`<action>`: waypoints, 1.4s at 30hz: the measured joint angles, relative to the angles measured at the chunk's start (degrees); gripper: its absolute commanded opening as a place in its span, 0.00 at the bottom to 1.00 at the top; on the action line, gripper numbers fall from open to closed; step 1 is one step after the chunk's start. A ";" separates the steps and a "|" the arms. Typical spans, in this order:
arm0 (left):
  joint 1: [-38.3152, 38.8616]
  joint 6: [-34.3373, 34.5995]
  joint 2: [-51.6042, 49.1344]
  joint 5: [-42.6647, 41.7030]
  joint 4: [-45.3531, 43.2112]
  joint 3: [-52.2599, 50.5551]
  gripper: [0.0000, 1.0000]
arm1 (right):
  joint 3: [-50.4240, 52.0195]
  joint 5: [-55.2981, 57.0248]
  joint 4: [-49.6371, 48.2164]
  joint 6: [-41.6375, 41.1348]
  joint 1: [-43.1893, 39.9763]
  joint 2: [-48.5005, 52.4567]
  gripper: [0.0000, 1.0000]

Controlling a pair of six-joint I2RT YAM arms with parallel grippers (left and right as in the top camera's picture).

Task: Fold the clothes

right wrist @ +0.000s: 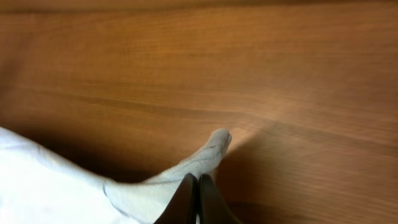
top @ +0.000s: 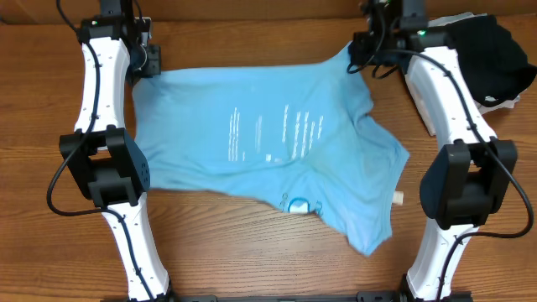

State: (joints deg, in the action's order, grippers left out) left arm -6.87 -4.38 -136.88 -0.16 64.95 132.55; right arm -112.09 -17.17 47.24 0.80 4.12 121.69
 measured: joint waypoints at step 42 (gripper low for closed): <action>-1.40 -0.39 0.00 3.85 27.02 -8.57 0.28 | 27.91 8.59 32.83 -16.55 -0.63 -14.53 0.17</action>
State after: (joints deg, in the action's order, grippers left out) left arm -8.27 -4.78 -136.88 3.68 91.96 123.98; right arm -84.18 -8.58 80.07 -15.75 3.49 107.15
